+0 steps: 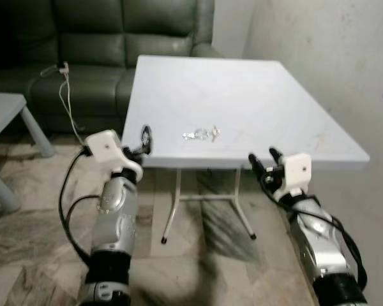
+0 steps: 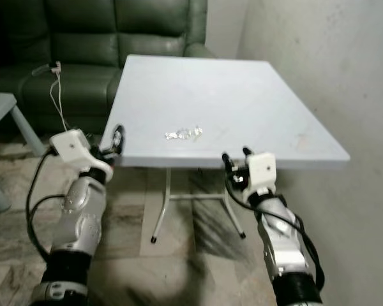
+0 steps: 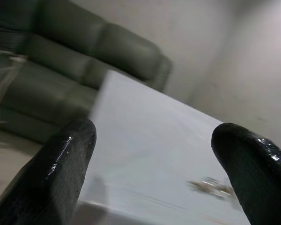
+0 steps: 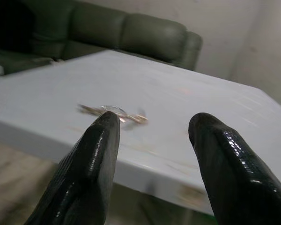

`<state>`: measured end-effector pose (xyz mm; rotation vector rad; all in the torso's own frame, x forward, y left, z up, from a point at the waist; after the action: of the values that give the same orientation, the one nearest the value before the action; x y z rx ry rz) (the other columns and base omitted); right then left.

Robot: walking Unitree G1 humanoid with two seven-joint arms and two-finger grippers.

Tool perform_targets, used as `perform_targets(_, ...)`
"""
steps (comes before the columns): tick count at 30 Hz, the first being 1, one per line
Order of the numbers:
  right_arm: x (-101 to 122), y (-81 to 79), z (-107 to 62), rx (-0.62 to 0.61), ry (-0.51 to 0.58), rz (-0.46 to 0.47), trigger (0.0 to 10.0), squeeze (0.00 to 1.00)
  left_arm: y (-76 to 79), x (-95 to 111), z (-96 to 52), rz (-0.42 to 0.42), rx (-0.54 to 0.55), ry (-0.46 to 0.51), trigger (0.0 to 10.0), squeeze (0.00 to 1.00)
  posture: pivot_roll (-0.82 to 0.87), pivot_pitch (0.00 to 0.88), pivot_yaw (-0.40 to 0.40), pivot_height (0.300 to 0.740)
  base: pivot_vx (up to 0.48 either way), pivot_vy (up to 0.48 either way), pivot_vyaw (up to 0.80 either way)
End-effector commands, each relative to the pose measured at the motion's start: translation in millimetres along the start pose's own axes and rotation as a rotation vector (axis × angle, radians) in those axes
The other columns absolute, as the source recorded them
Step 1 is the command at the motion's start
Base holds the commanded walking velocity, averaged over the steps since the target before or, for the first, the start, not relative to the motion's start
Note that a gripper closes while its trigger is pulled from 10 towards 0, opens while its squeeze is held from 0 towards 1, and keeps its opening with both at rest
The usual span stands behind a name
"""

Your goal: Hang keys on a hook

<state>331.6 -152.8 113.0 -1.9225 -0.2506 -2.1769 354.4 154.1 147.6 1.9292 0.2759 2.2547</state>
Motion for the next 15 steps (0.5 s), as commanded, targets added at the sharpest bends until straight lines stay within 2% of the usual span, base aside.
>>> perform_targets(1,6.7,6.2,1.5,-0.019,0.016,0.005,10.0,0.0,1.2,1.4,-0.1,0.007,-0.001,0.005,10.0,0.0,0.05,0.0,-0.116,0.74,0.0,0.0,0.0)
perform_targets(5,7.2,12.2,1.1,-0.054,0.011,0.021,10.0,0.0,-0.9,-1.2,-5.8,0.027,-0.024,-0.002,10.0,0.0,0.05,0.0,-0.117,0.74,0.0,0.0,0.0)
perform_targets(7,6.9,21.5,1.4,-0.121,-0.002,0.024,10.0,0.0,-5.2,-3.4,-8.8,0.02,-0.026,-0.014,10.0,0.0,0.05,0.0,-0.117,0.74,0.0,0.0,0.0)
perform_targets(10,6.9,28.4,1.2,-0.159,-0.009,0.029,10.0,0.0,-10.4,-2.3,-11.9,0.029,-0.019,-0.006,10.0,0.0,0.05,0.0,-0.115,0.74,0.0,0.0,0.0)
perform_targets(15,6.5,31.7,1.4,-0.18,-0.014,0.039,10.0,0.0,-15.3,-0.8,-14.1,0.027,-0.005,0.0,10.0,0.0,0.06,0.0,-0.114,0.74,0.0,0.0,0.0)
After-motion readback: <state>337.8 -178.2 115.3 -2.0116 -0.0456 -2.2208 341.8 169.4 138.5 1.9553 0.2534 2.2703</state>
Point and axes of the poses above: a point about 5 cm out from each wrist's last joint towards the gripper, its own z axis pointing out of the wrist towards the gripper, its own x axis along the axis of the wrist's last joint, y = z × x, the point moved 2 cm from there along z, pointing out of the wrist towards the gripper, and after that the axes turned 5 degrees about z, right-handed, at the moved point
